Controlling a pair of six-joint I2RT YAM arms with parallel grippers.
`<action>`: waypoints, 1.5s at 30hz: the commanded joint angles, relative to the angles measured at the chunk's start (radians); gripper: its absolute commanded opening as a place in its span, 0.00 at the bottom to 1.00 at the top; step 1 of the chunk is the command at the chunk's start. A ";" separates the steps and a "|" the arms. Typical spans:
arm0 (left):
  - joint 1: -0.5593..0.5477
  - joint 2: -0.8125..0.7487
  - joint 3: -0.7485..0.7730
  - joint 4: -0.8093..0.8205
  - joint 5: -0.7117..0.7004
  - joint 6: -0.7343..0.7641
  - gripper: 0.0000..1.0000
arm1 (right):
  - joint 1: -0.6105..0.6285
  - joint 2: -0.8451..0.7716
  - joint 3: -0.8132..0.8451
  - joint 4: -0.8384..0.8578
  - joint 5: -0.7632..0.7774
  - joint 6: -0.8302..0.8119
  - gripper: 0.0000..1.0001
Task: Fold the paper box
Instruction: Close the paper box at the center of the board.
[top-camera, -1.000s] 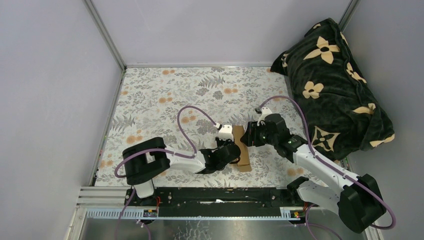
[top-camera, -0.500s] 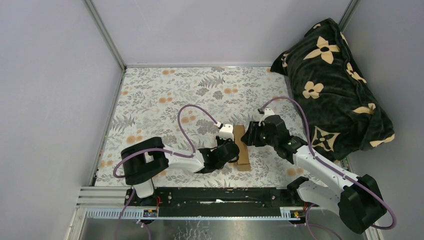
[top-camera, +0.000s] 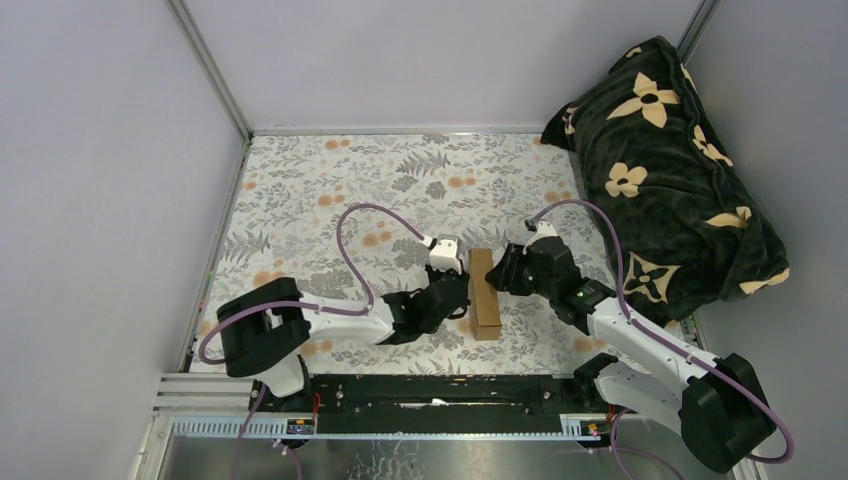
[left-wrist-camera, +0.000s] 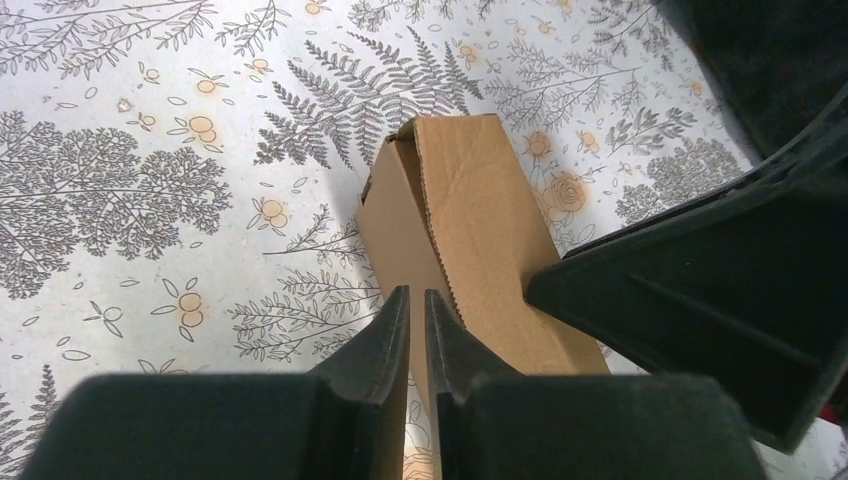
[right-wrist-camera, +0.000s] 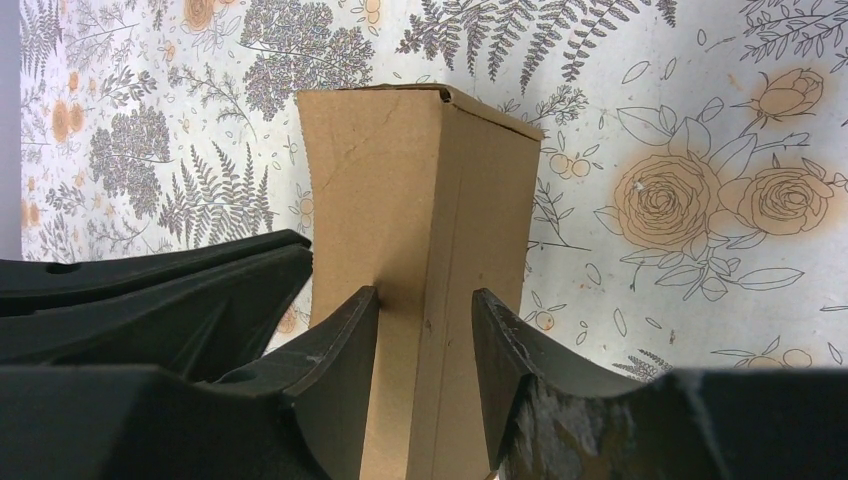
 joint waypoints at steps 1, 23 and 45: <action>0.034 -0.066 -0.032 0.109 0.010 0.028 0.16 | 0.013 0.034 -0.044 -0.156 0.061 -0.030 0.46; 0.279 0.043 0.154 0.287 0.585 0.170 0.10 | 0.012 0.070 -0.022 -0.140 0.044 -0.060 0.46; 0.335 0.212 0.075 0.476 0.664 0.048 0.09 | 0.012 0.068 -0.044 -0.126 0.031 -0.070 0.45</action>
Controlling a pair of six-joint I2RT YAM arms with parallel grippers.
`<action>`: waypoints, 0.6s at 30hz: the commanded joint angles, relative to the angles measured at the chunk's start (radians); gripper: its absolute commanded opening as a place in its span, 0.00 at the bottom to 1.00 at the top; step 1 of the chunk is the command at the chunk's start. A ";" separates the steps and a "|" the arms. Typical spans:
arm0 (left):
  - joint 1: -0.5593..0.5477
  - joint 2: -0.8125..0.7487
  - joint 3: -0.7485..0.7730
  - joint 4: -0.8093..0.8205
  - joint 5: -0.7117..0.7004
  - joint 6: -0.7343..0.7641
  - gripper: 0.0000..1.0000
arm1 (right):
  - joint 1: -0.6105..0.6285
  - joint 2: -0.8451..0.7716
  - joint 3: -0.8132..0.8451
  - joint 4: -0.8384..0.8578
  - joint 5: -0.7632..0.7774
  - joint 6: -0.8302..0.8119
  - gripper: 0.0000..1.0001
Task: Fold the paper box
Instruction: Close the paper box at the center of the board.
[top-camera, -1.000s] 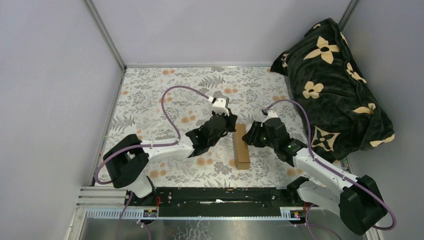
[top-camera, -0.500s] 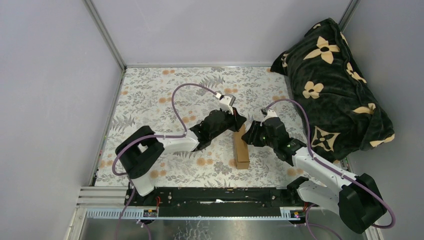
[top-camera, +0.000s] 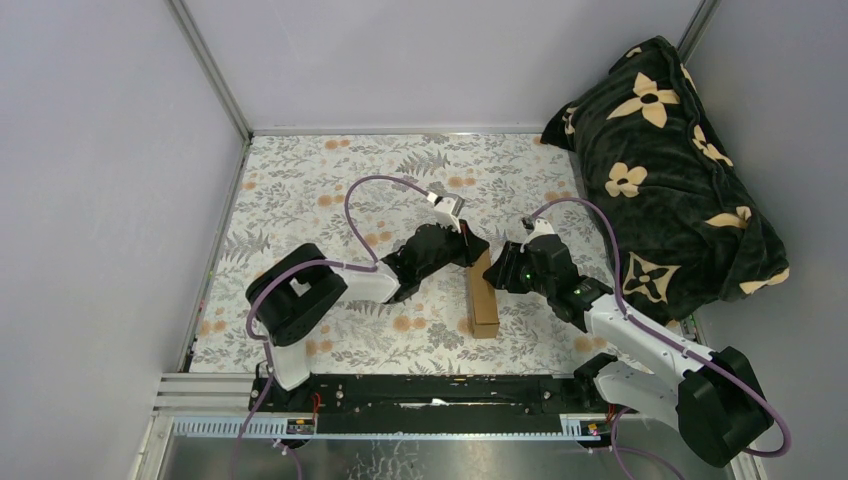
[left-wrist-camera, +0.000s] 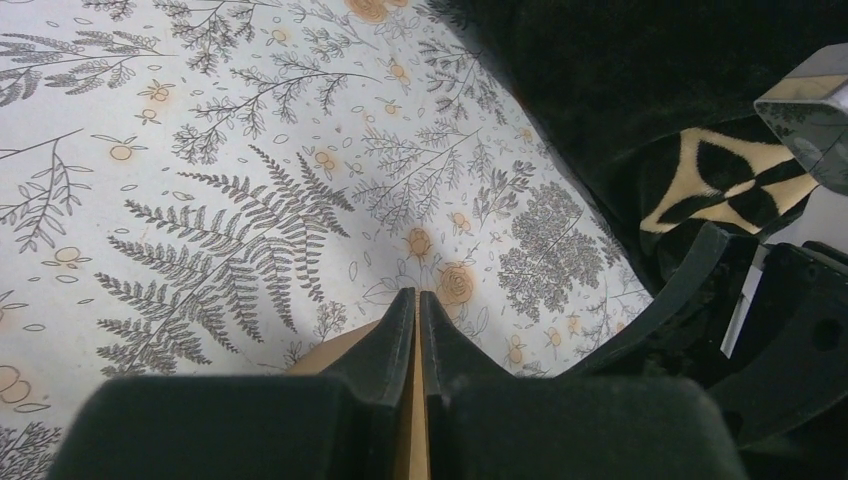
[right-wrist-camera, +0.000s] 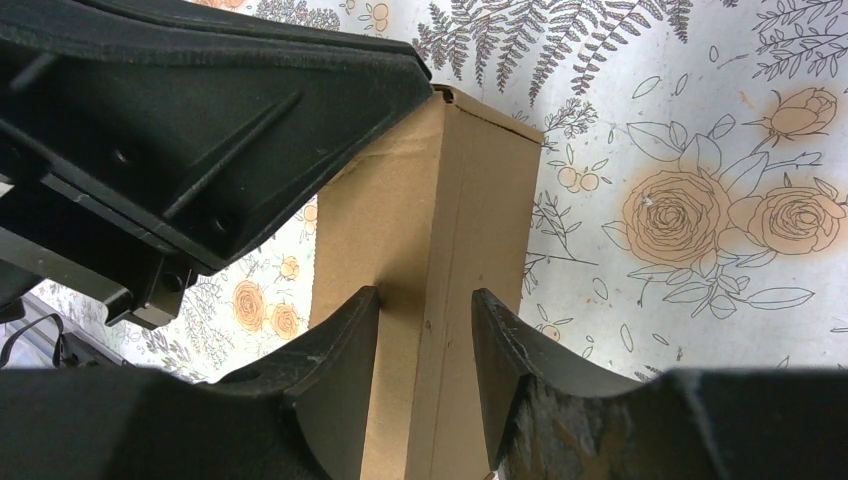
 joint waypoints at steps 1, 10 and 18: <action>0.009 0.033 -0.012 0.090 0.007 -0.027 0.09 | 0.010 0.034 -0.054 -0.157 0.035 -0.060 0.45; 0.009 0.062 -0.074 0.126 0.007 -0.074 0.09 | 0.011 0.025 -0.057 -0.155 0.027 -0.060 0.45; 0.009 0.090 -0.096 0.116 0.007 -0.110 0.08 | 0.011 -0.028 -0.034 -0.189 0.006 -0.067 0.45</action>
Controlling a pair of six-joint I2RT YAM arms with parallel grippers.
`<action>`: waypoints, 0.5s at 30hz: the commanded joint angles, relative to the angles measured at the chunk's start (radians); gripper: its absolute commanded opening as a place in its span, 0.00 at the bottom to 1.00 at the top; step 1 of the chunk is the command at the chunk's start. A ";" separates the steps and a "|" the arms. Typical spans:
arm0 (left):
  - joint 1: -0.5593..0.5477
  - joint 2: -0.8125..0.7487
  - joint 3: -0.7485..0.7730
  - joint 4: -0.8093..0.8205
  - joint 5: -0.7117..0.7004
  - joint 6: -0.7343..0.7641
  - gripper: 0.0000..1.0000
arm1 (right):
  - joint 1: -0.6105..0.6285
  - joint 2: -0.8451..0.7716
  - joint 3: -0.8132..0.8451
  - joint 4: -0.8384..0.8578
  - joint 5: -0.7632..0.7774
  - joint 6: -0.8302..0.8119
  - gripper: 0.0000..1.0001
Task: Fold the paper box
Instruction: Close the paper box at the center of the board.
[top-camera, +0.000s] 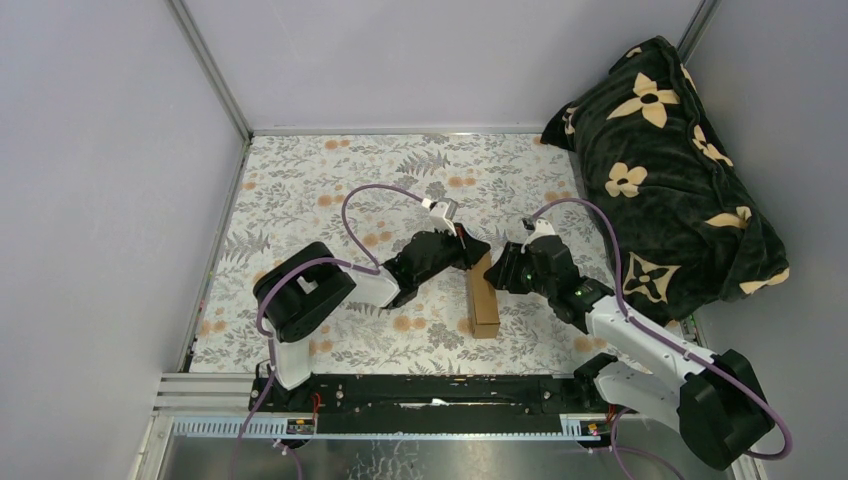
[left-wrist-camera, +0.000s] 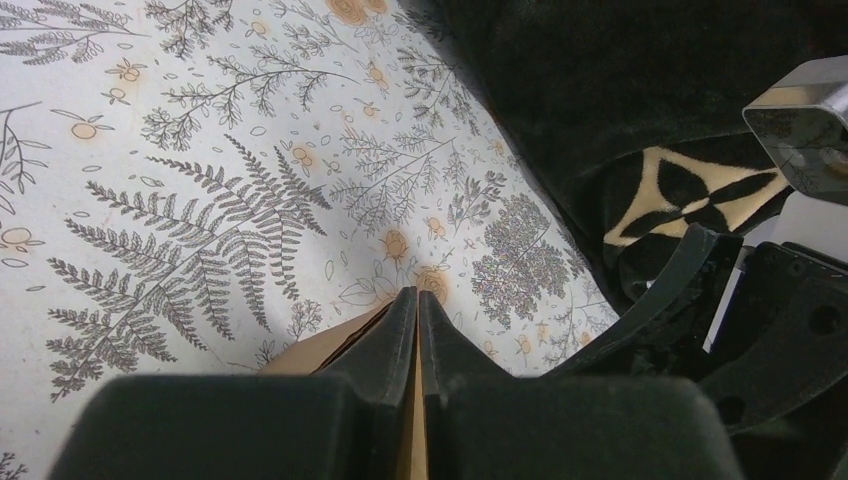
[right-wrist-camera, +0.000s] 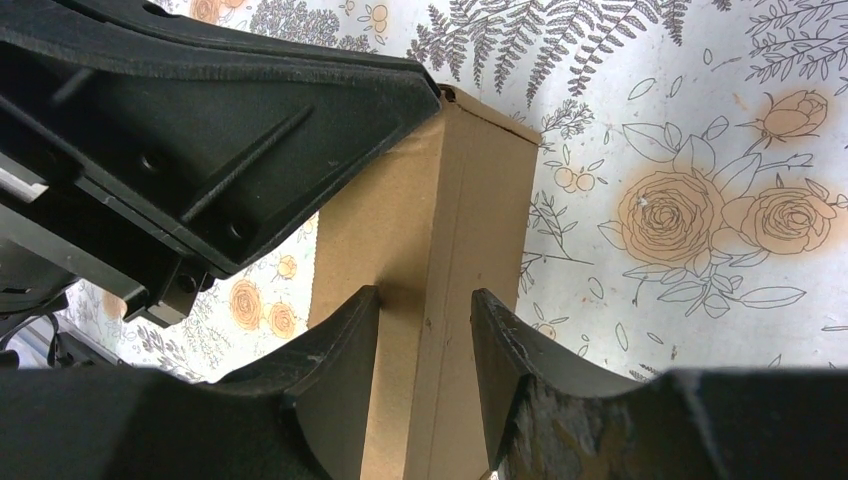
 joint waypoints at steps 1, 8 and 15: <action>0.007 0.037 -0.050 -0.041 -0.002 -0.011 0.08 | 0.011 -0.019 -0.022 -0.202 0.001 -0.063 0.45; 0.008 0.014 -0.048 -0.076 -0.017 0.005 0.08 | 0.011 -0.081 0.051 -0.292 -0.046 -0.088 0.47; 0.007 0.015 -0.017 -0.116 -0.040 0.026 0.08 | 0.036 -0.122 0.109 -0.390 -0.095 -0.116 0.47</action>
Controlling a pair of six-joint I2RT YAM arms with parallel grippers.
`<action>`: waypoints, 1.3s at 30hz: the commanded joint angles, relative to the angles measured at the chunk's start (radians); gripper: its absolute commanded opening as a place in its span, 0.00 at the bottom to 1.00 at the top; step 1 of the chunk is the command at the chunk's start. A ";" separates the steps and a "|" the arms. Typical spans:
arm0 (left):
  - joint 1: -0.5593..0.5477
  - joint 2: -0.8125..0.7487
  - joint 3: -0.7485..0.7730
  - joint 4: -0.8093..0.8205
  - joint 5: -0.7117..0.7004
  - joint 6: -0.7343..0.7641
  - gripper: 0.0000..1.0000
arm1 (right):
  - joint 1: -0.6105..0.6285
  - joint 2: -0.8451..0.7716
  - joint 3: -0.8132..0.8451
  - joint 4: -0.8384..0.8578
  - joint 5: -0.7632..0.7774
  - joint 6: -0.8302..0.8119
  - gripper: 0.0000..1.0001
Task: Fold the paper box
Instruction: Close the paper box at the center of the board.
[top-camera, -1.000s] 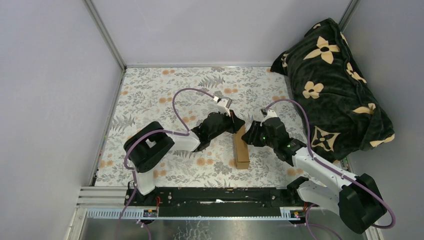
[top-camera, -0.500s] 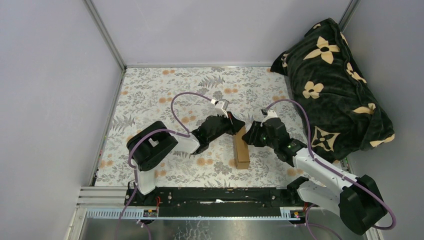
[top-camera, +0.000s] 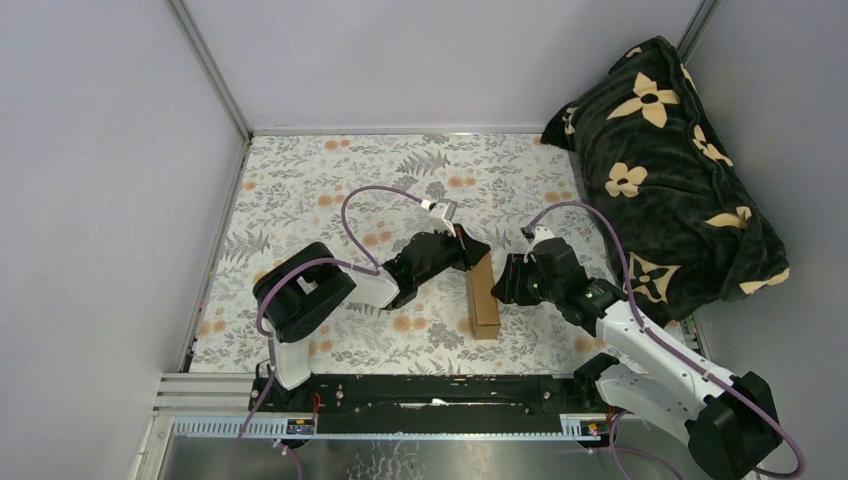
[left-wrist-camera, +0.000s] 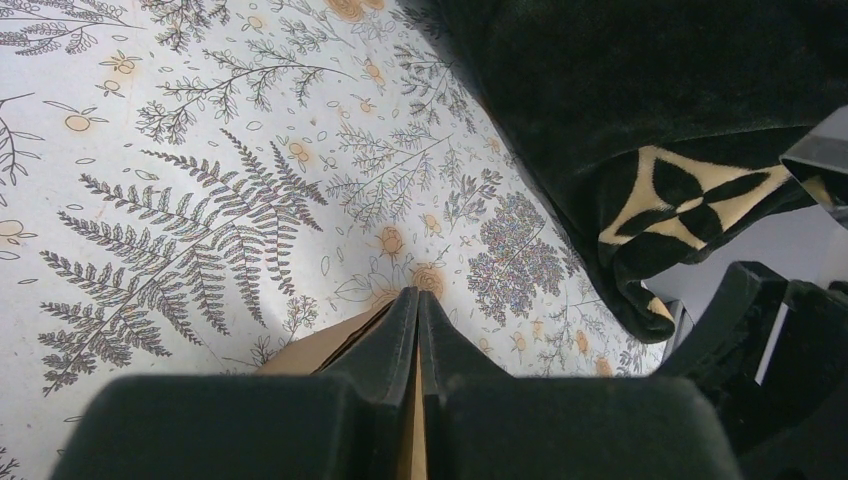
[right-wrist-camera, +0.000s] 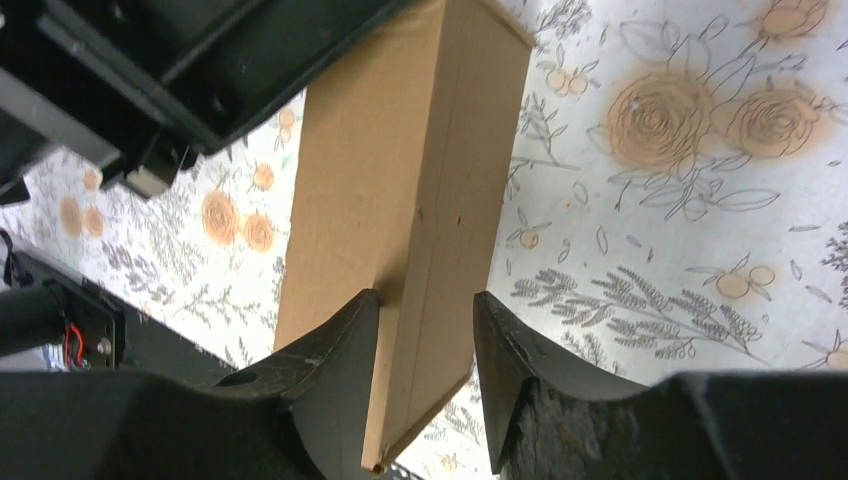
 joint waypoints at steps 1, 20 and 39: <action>0.008 0.018 0.000 -0.137 -0.044 0.048 0.08 | 0.039 -0.026 0.062 -0.148 -0.055 -0.050 0.47; 0.008 0.035 0.032 -0.170 -0.041 0.062 0.08 | 0.316 -0.030 0.203 -0.246 0.148 -0.020 0.35; 0.006 0.016 0.026 -0.170 -0.036 0.066 0.08 | 0.447 0.096 0.149 -0.209 0.238 0.077 0.31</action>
